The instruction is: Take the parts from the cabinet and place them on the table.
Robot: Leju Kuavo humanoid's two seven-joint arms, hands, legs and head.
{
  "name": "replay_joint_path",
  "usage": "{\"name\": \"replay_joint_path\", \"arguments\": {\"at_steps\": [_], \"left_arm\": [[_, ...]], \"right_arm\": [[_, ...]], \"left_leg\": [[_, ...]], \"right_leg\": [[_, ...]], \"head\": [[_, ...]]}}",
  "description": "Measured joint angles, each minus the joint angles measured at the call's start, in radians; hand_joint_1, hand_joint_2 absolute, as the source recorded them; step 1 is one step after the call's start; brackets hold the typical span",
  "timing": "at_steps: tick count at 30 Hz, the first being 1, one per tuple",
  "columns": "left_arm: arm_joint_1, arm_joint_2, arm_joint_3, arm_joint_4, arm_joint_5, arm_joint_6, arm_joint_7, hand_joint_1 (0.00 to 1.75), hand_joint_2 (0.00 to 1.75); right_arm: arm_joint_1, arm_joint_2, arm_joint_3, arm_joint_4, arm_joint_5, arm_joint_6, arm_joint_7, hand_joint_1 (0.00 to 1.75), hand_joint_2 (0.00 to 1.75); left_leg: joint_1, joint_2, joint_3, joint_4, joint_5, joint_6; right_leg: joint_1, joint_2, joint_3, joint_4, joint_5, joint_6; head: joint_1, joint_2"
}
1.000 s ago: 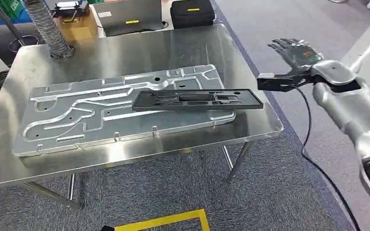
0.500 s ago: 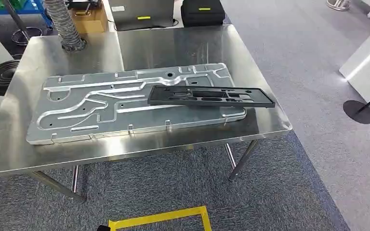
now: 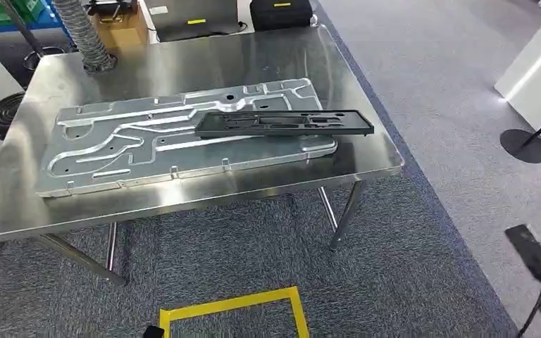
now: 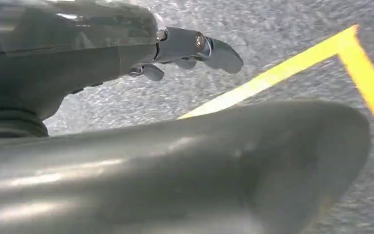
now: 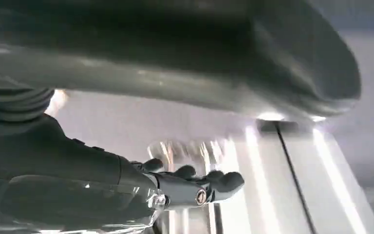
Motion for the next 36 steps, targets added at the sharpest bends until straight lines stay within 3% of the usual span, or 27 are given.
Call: {"name": "replay_joint_path", "arguments": {"at_steps": [3,4,5,6,8,9,10,11,13,14,15,17,18,19,20,21,24,25,26,28,29,30,31,33,34,35,36], "left_arm": [[0.004,0.019,0.000,0.000,0.009,0.004,0.005,0.00,0.00],[0.003,0.031,0.001,-0.003,0.010,0.006,0.009,0.00,0.00],[0.003,0.034,0.000,-0.006,0.011,0.010,0.010,0.00,0.00],[0.004,0.038,0.000,-0.006,0.015,0.012,0.011,0.00,0.00],[0.010,0.040,0.001,-0.007,0.017,0.019,0.010,0.00,0.00],[0.013,0.040,0.001,-0.007,0.018,0.021,0.008,0.00,0.00],[0.011,0.043,0.002,-0.008,0.018,0.022,0.007,0.00,0.00],[0.010,0.044,0.003,-0.008,0.019,0.027,0.003,0.00,0.00],[0.014,0.044,0.005,-0.008,0.019,0.031,-0.001,0.00,0.00],[0.016,0.044,0.006,-0.008,0.018,0.032,-0.001,0.00,0.00],[0.017,0.044,0.006,-0.008,0.016,0.032,-0.001,0.00,0.00],[0.016,0.044,0.006,-0.008,0.009,0.032,-0.001,0.00,0.00],[0.016,0.044,0.006,-0.008,0.007,0.033,0.000,0.00,0.00],[0.014,0.044,0.006,-0.008,0.003,0.034,0.002,0.00,0.00],[0.015,0.043,0.006,-0.009,-0.002,0.035,0.003,0.00,0.00],[0.014,0.042,0.005,-0.008,-0.005,0.035,0.003,0.00,0.00],[0.016,0.042,0.000,-0.008,-0.012,0.035,0.009,0.00,0.00],[0.016,0.042,-0.001,-0.008,-0.012,0.037,0.010,0.00,0.00],[0.018,0.041,-0.002,-0.008,-0.013,0.037,0.011,0.00,0.00],[0.018,0.040,-0.003,-0.008,-0.016,0.038,0.011,0.00,0.00],[0.018,0.040,-0.005,-0.008,-0.020,0.039,0.011,0.00,0.00],[0.018,0.040,-0.005,-0.008,-0.022,0.039,0.011,0.00,0.00],[0.018,0.041,-0.006,-0.008,-0.022,0.039,0.011,0.00,0.00],[0.017,0.040,-0.008,-0.008,-0.024,0.039,0.011,0.00,0.00],[0.015,0.040,-0.010,-0.008,-0.026,0.039,0.011,0.00,0.00],[0.012,0.041,-0.010,-0.009,-0.028,0.039,0.011,0.00,0.00],[0.009,0.041,-0.011,-0.009,-0.029,0.039,0.011,0.00,0.00]], "right_arm": [[0.042,0.119,-0.056,0.028,0.009,0.010,0.013,0.00,0.00],[0.051,0.150,-0.068,0.034,0.007,0.016,0.019,0.00,0.00],[0.060,0.186,-0.079,0.039,0.007,0.028,0.028,0.00,0.00],[0.072,0.224,-0.089,0.047,0.006,0.045,0.040,0.00,0.00],[0.086,0.286,-0.106,0.058,-0.008,0.076,0.053,0.00,0.00],[0.100,0.299,-0.114,0.063,-0.013,0.086,0.059,0.00,0.00],[0.109,0.338,-0.124,0.071,-0.018,0.100,0.062,0.00,0.00],[0.119,0.352,-0.135,0.078,-0.028,0.116,0.070,0.00,0.00],[0.133,0.415,-0.161,0.092,-0.057,0.174,0.095,0.00,0.00],[0.140,0.436,-0.172,0.097,-0.067,0.191,0.107,0.00,0.00],[0.148,0.471,-0.183,0.103,-0.074,0.209,0.121,0.00,0.00],[0.163,0.511,-0.202,0.112,-0.081,0.225,0.152,0.00,0.00],[0.168,0.534,-0.206,0.115,-0.081,0.228,0.167,0.00,0.00],[0.170,0.551,-0.212,0.117,-0.083,0.226,0.181,0.00,0.00],[0.171,0.573,-0.216,0.118,-0.085,0.225,0.190,0.00,0.00],[0.176,0.580,-0.221,0.120,-0.085,0.224,0.198,0.00,0.00],[0.202,0.626,-0.232,0.130,-0.088,0.230,0.219,0.00,0.00],[0.205,0.646,-0.234,0.135,-0.088,0.236,0.222,0.00,0.00],[0.211,0.649,-0.238,0.136,-0.088,0.243,0.224,0.00,0.00],[0.218,0.671,-0.239,0.138,-0.085,0.275,0.231,0.00,0.00],[0.222,0.682,-0.239,0.140,-0.080,0.285,0.236,0.00,0.00],[0.225,0.691,-0.239,0.142,-0.078,0.291,0.243,0.00,1.75],[0.227,0.697,-0.239,0.143,-0.074,0.294,0.251,0.00,1.75],[0.231,0.712,-0.239,0.145,-0.066,0.291,0.261,0.00,1.75],[0.231,0.719,-0.239,0.146,-0.063,0.293,0.263,0.00,1.75],[0.231,0.728,-0.239,0.146,-0.060,0.298,0.268,0.00,1.75],[0.231,0.732,-0.239,0.146,-0.058,0.299,0.272,0.00,1.75]], "left_leg": [[-0.014,-0.001,0.152,-0.176,0.086,0.028],[-0.024,-0.001,0.216,-0.268,0.059,0.047],[-0.023,0.005,0.258,-0.345,0.036,0.048],[-0.027,0.004,0.247,-0.336,0.048,0.041],[-0.031,0.006,0.245,-0.343,0.061,0.050],[-0.017,0.009,0.239,-0.363,0.082,0.053],[-0.018,0.014,0.234,-0.367,0.097,0.057],[-0.017,0.013,0.220,-0.370,0.111,0.066],[-0.016,0.014,0.187,-0.368,0.135,0.059],[-0.014,0.018,0.171,-0.364,0.146,0.056],[-0.010,0.019,0.153,-0.360,0.155,0.051],[0.000,0.023,0.113,-0.343,0.171,0.038],[0.004,0.023,0.092,-0.328,0.177,0.030],[0.005,0.023,0.079,-0.312,0.181,0.022],[0.004,0.024,0.064,-0.296,0.182,0.015],[0.004,0.026,0.062,-0.292,0.188,0.006],[0.014,0.027,0.058,-0.303,0.216,-0.023],[0.018,0.024,0.049,-0.289,0.182,-0.026],[0.017,0.021,0.033,-0.248,0.115,-0.027],[0.018,0.017,0.000,-0.107,-0.007,-0.030],[0.017,0.016,-0.011,-0.033,-0.035,-0.032],[0.017,0.015,-0.006,0.007,-0.027,-0.032],[0.017,0.015,0.017,0.007,0.007,-0.029],[0.016,0.015,0.109,-0.090,0.075,-0.022],[0.015,0.012,0.182,-0.181,0.073,-0.015],[0.008,0.007,0.267,-0.288,0.031,-0.007],[0.008,0.007,0.289,-0.346,0.008,0.000]], "right_leg": [[0.010,0.004,-0.039,0.011,0.023,-0.003],[0.006,0.003,-0.045,0.015,0.030,-0.003],[0.015,0.006,-0.051,0.016,0.038,0.002],[0.007,0.002,-0.048,0.013,0.048,0.007],[0.002,0.004,-0.049,0.006,0.066,0.015],[0.009,0.009,-0.052,0.006,0.071,0.018],[0.004,0.008,-0.063,0.017,0.040,0.023],[0.001,0.009,-0.078,0.065,-0.029,0.032],[-0.012,0.008,-0.118,0.225,-0.154,0.049],[-0.016,0.008,-0.126,0.289,-0.173,0.056],[-0.023,0.007,-0.121,0.323,-0.156,0.062],[-0.035,0.006,-0.055,0.276,-0.077,0.076],[-0.043,0.005,0.011,0.196,-0.057,0.085],[-0.051,0.003,0.089,0.101,-0.081,0.090],[-0.045,0.004,0.143,0.012,-0.125,0.089],[-0.038,0.008,0.143,0.007,-0.137,0.063],[-0.031,0.005,0.123,0.009,-0.112,0.029],[-0.032,-0.003,0.111,0.007,-0.099,0.018],[-0.031,-0.002,0.095,0.008,-0.087,0.006],[-0.024,-0.001,0.064,0.008,-0.062,-0.001],[-0.019,-0.001,0.045,0.010,-0.048,-0.003],[-0.017,-0.001,0.027,0.012,-0.037,-0.003],[-0.014,-0.001,0.009,0.015,-0.024,-0.001],[-0.013,0.001,-0.023,0.022,-0.004,0.004],[-0.012,0.002,-0.035,0.025,0.006,0.008],[-0.007,0.003,-0.042,0.029,0.014,0.015],[-0.006,0.002,-0.044,0.030,0.024,0.022]], "head": [[0.000,0.000],[0.000,0.000],[0.000,0.000],[0.001,0.000],[0.000,0.000],[0.000,0.000],[-0.001,0.000],[0.000,0.000],[0.000,0.000],[0.000,0.000],[0.000,0.000],[0.000,0.000],[0.001,0.000],[0.001,0.000],[0.001,0.000],[0.001,0.000],[0.001,0.000],[0.000,0.000],[0.000,0.000],[0.000,0.000],[0.000,0.000],[0.000,0.000],[0.000,0.000],[0.000,0.000],[0.000,0.000],[0.000,0.000],[0.000,0.000]]}}
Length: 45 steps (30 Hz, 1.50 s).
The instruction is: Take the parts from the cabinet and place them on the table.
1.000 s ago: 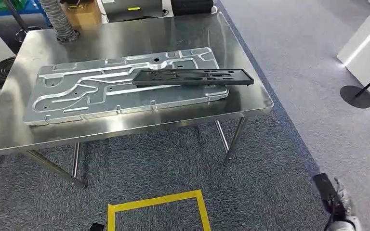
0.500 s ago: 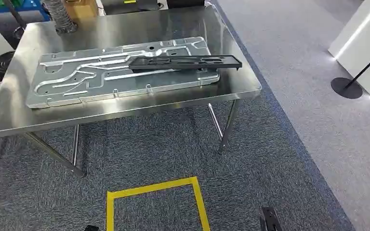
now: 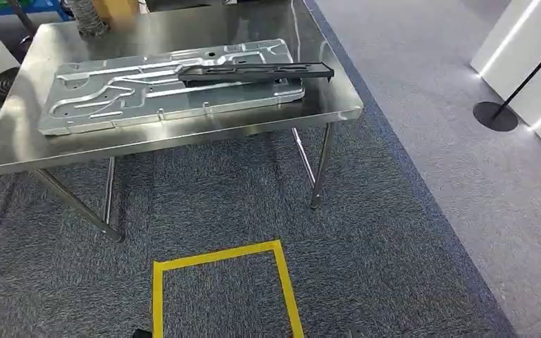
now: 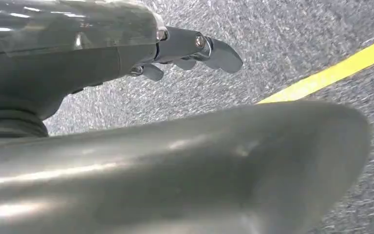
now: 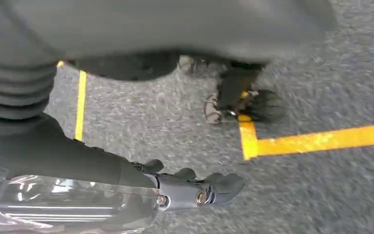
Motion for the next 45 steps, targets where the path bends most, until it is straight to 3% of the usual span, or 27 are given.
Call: {"name": "replay_joint_path", "arguments": {"at_steps": [3,4,6,8,9,10,12,13,15,18,19,22,23,24,25,27,28,30,31,34,37,38,39,41,43,44,45], "left_arm": [[0.007,0.000,0.000,0.000,-0.002,-0.001,-0.003,0.00,0.00],[0.009,-0.003,0.000,0.000,-0.003,-0.002,-0.004,0.00,0.00],[0.011,-0.002,-0.001,0.000,-0.008,-0.002,-0.004,0.00,0.00],[0.014,-0.002,-0.004,0.000,-0.013,-0.003,-0.003,0.00,0.00],[0.016,-0.002,-0.006,0.000,-0.014,-0.004,-0.003,0.00,0.00],[0.017,-0.003,-0.007,0.000,-0.014,-0.004,-0.003,0.00,0.00],[0.019,-0.003,-0.009,0.000,-0.016,-0.005,-0.002,0.00,0.00],[0.019,-0.003,-0.010,0.000,-0.016,-0.006,0.001,0.00,0.00],[0.020,-0.004,-0.015,0.000,-0.018,-0.008,0.004,0.00,0.00],[0.022,-0.004,-0.020,0.000,-0.025,-0.011,0.007,0.00,0.00],[0.024,-0.003,-0.021,0.000,-0.026,-0.011,0.008,0.00,0.00],[0.031,-0.003,-0.023,0.000,-0.028,-0.012,0.006,0.00,0.00],[0.031,-0.003,-0.024,0.000,-0.028,-0.011,0.004,0.00,0.00],[0.031,-0.003,-0.024,0.000,-0.028,-0.011,0.003,0.00,0.00],[0.031,-0.002,-0.024,0.000,-0.028,-0.011,0.001,0.00,0.00],[0.031,0.000,-0.024,0.000,-0.029,-0.011,0.001,0.00,0.00],[0.030,0.000,-0.024,0.000,-0.028,-0.011,0.000,0.00,0.00],[0.027,0.000,-0.025,0.000,-0.032,-0.009,0.002,0.00,0.00],[0.028,0.000,-0.025,0.000,-0.033,-0.009,0.002,0.00,0.00],[0.032,-0.003,-0.026,0.000,-0.034,-0.009,0.000,0.00,0.00],[0.031,-0.005,-0.025,0.000,-0.031,-0.004,0.001,0.00,0.00],[0.032,-0.006,-0.025,0.000,-0.031,0.000,0.000,0.00,1.75],[0.033,-0.009,-0.025,0.000,-0.027,0.007,0.000,0.00,1.75],[0.034,-0.017,-0.024,0.000,-0.025,0.023,0.000,0.00,1.75],[0.034,-0.022,-0.024,0.000,-0.025,0.027,0.003,0.00,1.75],[0.034,-0.027,-0.024,0.000,-0.025,0.027,0.009,0.00,1.75],[0.033,-0.032,-0.024,0.001,-0.022,0.020,0.020,0.00,1.75]], "right_arm": [[0.006,0.007,0.000,0.003,0.008,0.000,0.003,0.00,1.75],[0.008,0.007,0.000,0.006,0.013,0.002,0.003,0.00,1.75],[0.012,0.009,0.002,0.006,0.023,0.007,0.000,0.00,1.75],[0.014,0.009,0.003,0.007,0.026,0.013,-0.005,0.00,1.75],[0.014,0.010,0.003,0.007,0.029,0.011,-0.010,0.00,1.75],[0.014,0.010,0.003,0.007,0.029,0.008,-0.013,0.00,1.75],[0.015,0.013,0.003,0.007,0.031,0.005,-0.018,0.00,1.75],[0.014,0.014,0.004,0.007,0.034,0.002,-0.020,0.00,1.75],[0.011,0.014,0.005,0.006,0.041,-0.011,-0.022,0.00,1.75],[0.014,0.019,0.011,0.006,0.047,-0.031,-0.018,0.00,1.75],[0.016,0.024,0.012,0.009,0.048,-0.032,-0.012,0.00,1.75],[0.018,0.028,0.015,0.010,0.060,-0.036,-0.005,0.00,1.75],[0.020,0.031,0.020,0.010,0.067,-0.036,-0.004,0.00,1.75],[0.020,0.031,0.024,0.010,0.069,-0.036,-0.004,0.00,1.75],[0.020,0.031,0.026,0.010,0.071,-0.035,-0.003,0.00,0.00],[0.021,0.032,0.028,0.010,0.075,-0.035,-0.006,0.00,0.00],[0.022,0.032,0.028,0.010,0.075,-0.036,-0.012,0.00,1.75],[0.021,0.031,0.028,0.010,0.079,-0.039,-0.018,0.00,1.75],[0.022,0.031,0.028,0.010,0.079,-0.040,-0.018,0.00,1.75],[0.026,0.030,0.029,0.010,0.077,-0.052,-0.015,0.00,1.75],[0.030,0.027,0.029,0.011,0.077,-0.058,-0.014,0.00,1.75],[0.030,0.025,0.029,0.011,0.081,-0.057,-0.017,0.00,1.75],[0.030,0.024,0.029,0.011,0.087,-0.057,-0.018,0.00,1.75],[0.029,0.021,0.032,0.011,0.101,-0.059,-0.018,0.00,1.75],[0.029,0.018,0.036,0.010,0.106,-0.060,-0.017,0.00,1.75],[0.027,0.013,0.038,0.010,0.109,-0.061,-0.017,0.00,1.75],[0.023,0.007,0.040,0.010,0.115,-0.061,-0.018,0.00,1.75]], "left_leg": [[-0.006,0.003,-0.025,0.007,0.024,0.022],[0.001,0.011,-0.037,0.003,0.041,0.031],[-0.002,0.012,-0.073,0.004,0.068,0.048],[-0.007,0.014,-0.104,0.006,0.093,0.051],[-0.009,0.015,-0.121,0.008,0.106,0.050],[-0.011,0.015,-0.140,0.013,0.119,0.049],[-0.013,0.016,-0.179,0.025,0.138,0.046],[-0.014,0.015,-0.193,0.030,0.147,0.044],[-0.020,0.015,-0.207,0.044,0.160,0.036],[-0.015,0.019,-0.216,0.032,0.196,0.016],[-0.014,0.016,-0.228,0.037,0.194,0.013],[-0.007,0.007,-0.267,0.177,0.012,-0.006],[-0.005,0.007,-0.277,0.251,-0.034,-0.012],[-0.003,0.007,-0.279,0.310,-0.044,-0.016],[-0.001,0.007,-0.270,0.337,-0.020,-0.019],[0.005,0.007,-0.202,0.283,0.065,-0.024],[0.009,0.007,-0.140,0.207,0.081,-0.027],[0.009,0.001,0.000,0.008,0.002,-0.023],[0.005,0.001,-0.008,0.011,-0.010,-0.002],[0.003,0.006,-0.020,0.009,0.010,0.028],[-0.001,0.011,-0.045,0.011,0.033,0.046],[-0.005,0.012,-0.055,0.011,0.040,0.048],[-0.009,0.013,-0.066,0.013,0.046,0.050],[-0.017,0.013,-0.078,0.018,0.053,0.052],[-0.025,0.011,-0.079,0.019,0.057,0.051],[-0.025,0.012,-0.079,0.019,0.059,0.051],[-0.033,0.014,-0.085,0.022,0.061,0.047]], "right_leg": [[-0.002,0.000,-0.003,-0.013,0.035,0.021],[-0.009,0.005,-0.012,-0.005,0.022,0.025],[-0.009,0.004,-0.045,0.097,-0.119,0.032],[-0.009,0.004,-0.074,0.246,-0.211,0.039],[-0.009,0.004,-0.076,0.302,-0.212,0.040],[-0.009,0.004,-0.059,0.314,-0.182,0.040],[-0.007,0.004,0.033,0.220,-0.107,0.032],[-0.005,0.004,0.100,0.134,-0.103,0.024],[0.005,0.001,0.226,-0.048,-0.162,0.005],[0.011,0.004,0.209,-0.055,-0.148,-0.013],[-0.002,-0.001,0.197,-0.065,-0.129,-0.020],[0.000,-0.003,0.150,-0.064,-0.089,-0.031],[0.000,-0.003,0.133,-0.063,-0.076,-0.031],[0.000,-0.004,0.114,-0.060,-0.063,-0.028],[-0.001,-0.005,0.095,-0.054,-0.052,-0.026],[-0.007,-0.005,0.052,-0.038,-0.036,-0.016],[-0.008,-0.004,0.033,-0.028,-0.028,-0.010],[-0.004,-0.002,0.009,0.000,-0.021,0.003],[-0.003,-0.003,0.010,0.001,-0.014,0.011],[-0.012,-0.001,0.008,-0.002,0.006,0.035],[-0.014,0.001,-0.052,0.152,-0.123,0.041],[-0.013,0.002,-0.082,0.238,-0.166,0.044],[-0.013,0.002,-0.100,0.301,-0.191,0.044],[-0.010,0.002,-0.060,0.274,-0.170,0.035],[0.002,0.002,0.053,0.101,-0.103,0.010],[0.014,0.001,0.104,0.014,-0.085,-0.011],[0.014,-0.003,0.116,-0.010,-0.097,-0.021]], "head": [[0.000,0.000],[0.000,0.000],[0.000,0.000],[0.000,0.000],[0.000,0.000],[0.000,0.000],[0.000,0.000],[0.000,0.000],[0.000,0.000],[0.000,0.000],[0.000,0.000],[0.000,0.000],[0.000,0.000],[0.000,0.000],[0.000,0.000],[0.000,0.000],[0.000,0.000],[0.000,0.000],[0.000,0.000],[0.000,0.000],[0.000,0.000],[0.000,0.000],[0.000,0.000],[0.000,0.000],[0.000,0.000],[0.000,0.000],[0.000,0.000]]}}
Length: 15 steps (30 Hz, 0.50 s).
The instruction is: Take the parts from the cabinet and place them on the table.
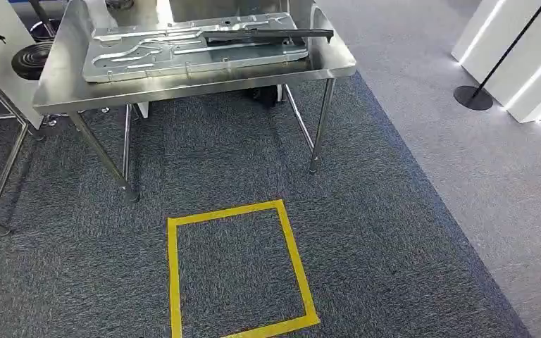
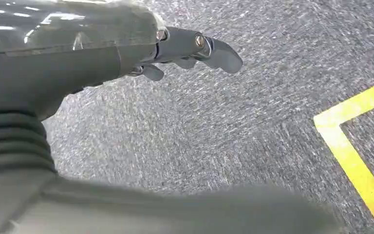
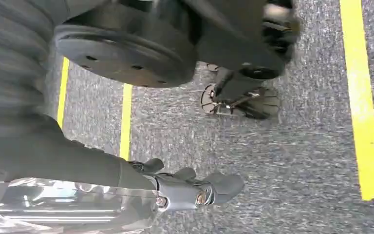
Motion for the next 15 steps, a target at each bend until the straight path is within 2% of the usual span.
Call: {"name": "replay_joint_path", "arguments": {"at_steps": [1,3,4,5,6,8,9,10,11,12,13,14,15], "left_arm": [[-0.003,-0.002,0.001,0.000,0.008,-0.016,0.015,0.00,1.75],[-0.005,-0.007,0.005,0.000,0.023,-0.048,0.037,0.00,1.75],[-0.004,-0.009,0.006,0.000,0.027,-0.053,0.042,0.00,1.75],[-0.002,-0.008,0.006,0.000,0.033,-0.057,0.045,0.00,1.75],[-0.001,-0.008,-0.002,0.000,0.052,-0.060,0.047,0.00,1.75],[0.013,-0.004,-0.031,0.000,0.099,-0.066,0.053,0.00,1.75],[0.024,0.000,-0.049,0.000,0.133,-0.067,0.055,0.00,1.75],[0.037,0.002,-0.066,0.000,0.166,-0.068,0.058,0.00,1.75],[0.051,0.006,-0.084,0.000,0.198,-0.070,0.060,0.00,1.75],[0.063,0.009,-0.100,0.000,0.223,-0.071,0.061,0.00,1.75],[0.074,0.013,-0.118,0.000,0.252,-0.072,0.062,0.00,1.75],[0.082,0.016,-0.138,0.000,0.279,-0.074,0.062,0.00,1.75],[0.088,0.016,-0.156,0.001,0.305,-0.076,0.063,0.00,1.75]], "right_arm": [[-0.003,-0.001,0.003,0.000,0.006,0.000,-0.003,0.00,1.75],[-0.003,-0.004,0.010,0.000,0.015,0.008,-0.003,0.00,1.75],[-0.004,-0.005,0.012,0.000,0.018,0.013,-0.003,0.00,1.75],[-0.003,-0.006,0.016,0.000,0.021,0.022,-0.001,0.00,1.75],[-0.005,-0.011,0.021,-0.002,0.021,0.028,0.002,0.00,1.75],[-0.005,-0.013,0.033,-0.012,0.012,0.037,0.006,0.00,1.75],[-0.004,-0.015,0.039,-0.019,0.004,0.040,0.009,0.00,1.75],[-0.004,-0.016,0.044,-0.027,-0.004,0.040,0.012,0.00,1.75],[-0.004,-0.017,0.048,-0.038,-0.009,0.041,0.015,0.00,1.75],[-0.004,-0.018,0.052,-0.049,-0.015,0.042,0.018,0.00,1.75],[-0.004,-0.019,0.058,-0.061,-0.023,0.046,0.019,0.00,1.75],[-0.005,-0.021,0.061,-0.072,-0.027,0.048,0.020,0.00,1.75],[-0.005,-0.027,0.064,-0.082,-0.033,0.050,0.022,0.00,1.75]], "left_leg": [[0.007,0.000,-0.006,0.001,0.004,-0.005],[0.010,0.002,-0.006,-0.003,0.008,-0.013],[0.003,0.002,-0.001,-0.009,0.011,-0.018],[0.007,-0.001,-0.002,-0.002,-0.003,-0.020],[0.008,-0.007,-0.023,0.042,-0.036,-0.027],[0.020,-0.008,-0.095,0.197,-0.112,-0.041],[0.024,-0.008,-0.128,0.265,-0.136,-0.048],[0.028,-0.008,-0.144,0.299,-0.134,-0.054],[0.033,-0.008,-0.136,0.278,-0.108,-0.059],[0.038,-0.008,-0.109,0.218,-0.068,-0.063],[0.042,-0.007,-0.062,0.121,-0.018,-0.068],[0.047,-0.007,-0.024,0.038,0.010,-0.072],[0.039,-0.014,-0.022,0.029,-0.013,-0.064]], "right_leg": [[0.005,0.000,-0.003,-0.005,0.005,0.001],[0.008,0.001,-0.006,-0.009,0.007,-0.004],[0.000,0.001,0.001,-0.027,0.016,-0.007],[-0.009,-0.004,0.011,-0.047,0.027,-0.002],[-0.010,-0.004,0.012,-0.053,0.031,-0.007],[-0.011,-0.006,0.004,-0.050,0.033,-0.007],[-0.011,-0.005,0.001,-0.047,0.033,-0.007],[-0.012,-0.004,-0.003,-0.042,0.032,-0.007],[-0.014,-0.002,-0.006,-0.036,0.031,-0.005],[-0.017,0.000,-0.009,-0.029,0.028,0.000],[-0.020,0.001,-0.012,-0.019,0.024,0.006],[-0.021,0.001,-0.016,-0.007,0.018,0.014],[-0.016,0.001,-0.022,0.000,0.014,0.023]], "head": [[0.000,0.000],[0.000,0.000],[0.000,0.000],[0.000,0.000],[0.000,0.000],[0.000,0.000],[0.000,0.000],[0.000,0.000],[0.000,0.000],[0.000,0.000],[0.000,0.000],[0.000,0.000],[0.000,0.000]]}}
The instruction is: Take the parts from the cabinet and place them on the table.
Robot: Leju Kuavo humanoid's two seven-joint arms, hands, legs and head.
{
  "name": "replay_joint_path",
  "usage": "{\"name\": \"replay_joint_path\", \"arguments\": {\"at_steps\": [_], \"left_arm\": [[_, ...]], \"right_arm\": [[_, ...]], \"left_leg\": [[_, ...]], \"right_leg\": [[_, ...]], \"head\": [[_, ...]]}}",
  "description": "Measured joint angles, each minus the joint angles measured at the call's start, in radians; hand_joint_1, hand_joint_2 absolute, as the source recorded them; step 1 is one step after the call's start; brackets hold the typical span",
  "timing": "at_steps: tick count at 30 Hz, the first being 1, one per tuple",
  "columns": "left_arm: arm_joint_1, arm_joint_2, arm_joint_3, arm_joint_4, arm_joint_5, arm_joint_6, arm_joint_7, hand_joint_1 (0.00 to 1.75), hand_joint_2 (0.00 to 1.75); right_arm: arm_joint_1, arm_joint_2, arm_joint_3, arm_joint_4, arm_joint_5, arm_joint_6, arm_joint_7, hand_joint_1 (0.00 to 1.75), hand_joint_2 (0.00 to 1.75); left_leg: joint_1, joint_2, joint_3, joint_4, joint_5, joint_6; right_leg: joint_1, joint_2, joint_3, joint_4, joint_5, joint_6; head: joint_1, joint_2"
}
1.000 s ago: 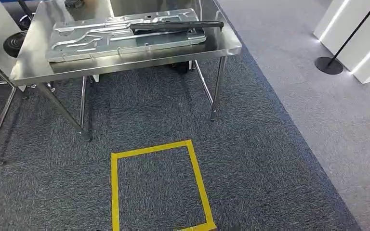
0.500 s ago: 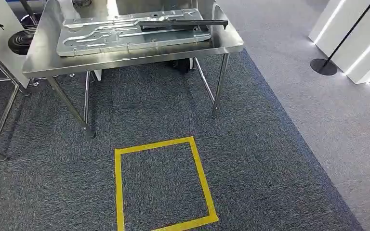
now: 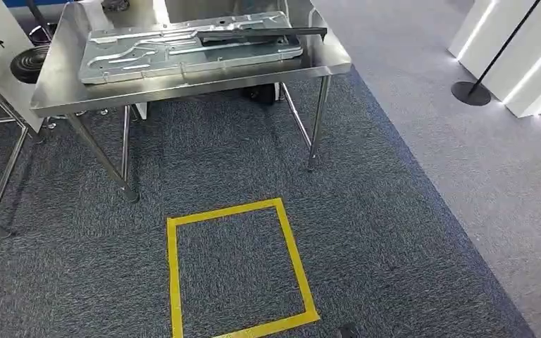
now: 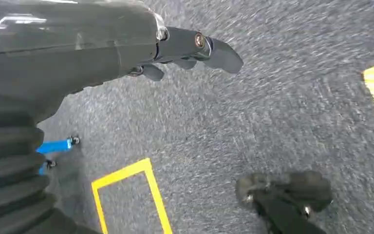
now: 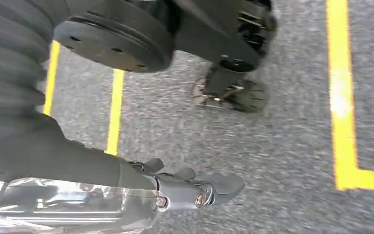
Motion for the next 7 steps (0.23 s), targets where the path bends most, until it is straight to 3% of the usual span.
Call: {"name": "replay_joint_path", "arguments": {"at_steps": [1,2,5,6,7], "left_arm": [[0.008,0.002,-0.020,0.000,0.027,-0.001,0.002,0.00,1.75],[0.017,0.005,-0.044,0.000,0.058,-0.003,0.003,0.00,0.00],[0.034,0.018,-0.110,-0.002,0.149,-0.005,0.010,0.00,0.00],[0.035,0.022,-0.132,-0.008,0.179,-0.006,0.012,0.00,0.00],[0.035,0.026,-0.155,-0.016,0.208,-0.007,0.013,0.00,0.00]], "right_arm": [[0.000,0.000,0.004,-0.008,-0.007,0.006,0.003,0.00,0.00],[0.001,-0.003,0.008,-0.016,-0.013,0.006,0.006,0.00,0.00],[0.017,-0.011,0.020,-0.030,-0.034,0.008,0.015,0.00,0.00],[0.025,-0.014,0.024,-0.032,-0.041,0.010,0.017,0.00,0.00],[0.035,-0.015,0.026,-0.032,-0.046,0.014,0.018,0.00,0.00]], "left_leg": [[0.002,-0.005,-0.003,-0.001,0.009,0.019],[0.000,-0.004,-0.007,0.001,0.009,0.025],[0.000,-0.001,-0.009,-0.005,0.021,0.051],[0.000,-0.001,-0.012,-0.006,0.024,0.056],[-0.001,-0.001,-0.016,-0.006,0.026,0.059]], "right_leg": [[0.001,0.000,-0.004,0.005,0.000,0.005],[0.002,0.000,-0.005,0.005,0.002,0.010],[-0.006,0.001,-0.008,0.010,-0.002,0.027],[-0.006,0.001,-0.022,0.043,-0.032,0.029],[-0.006,0.002,-0.053,0.112,-0.078,0.032]], "head": [[0.001,0.000],[0.001,0.000],[0.001,0.000],[0.001,0.000],[0.001,0.000]]}}
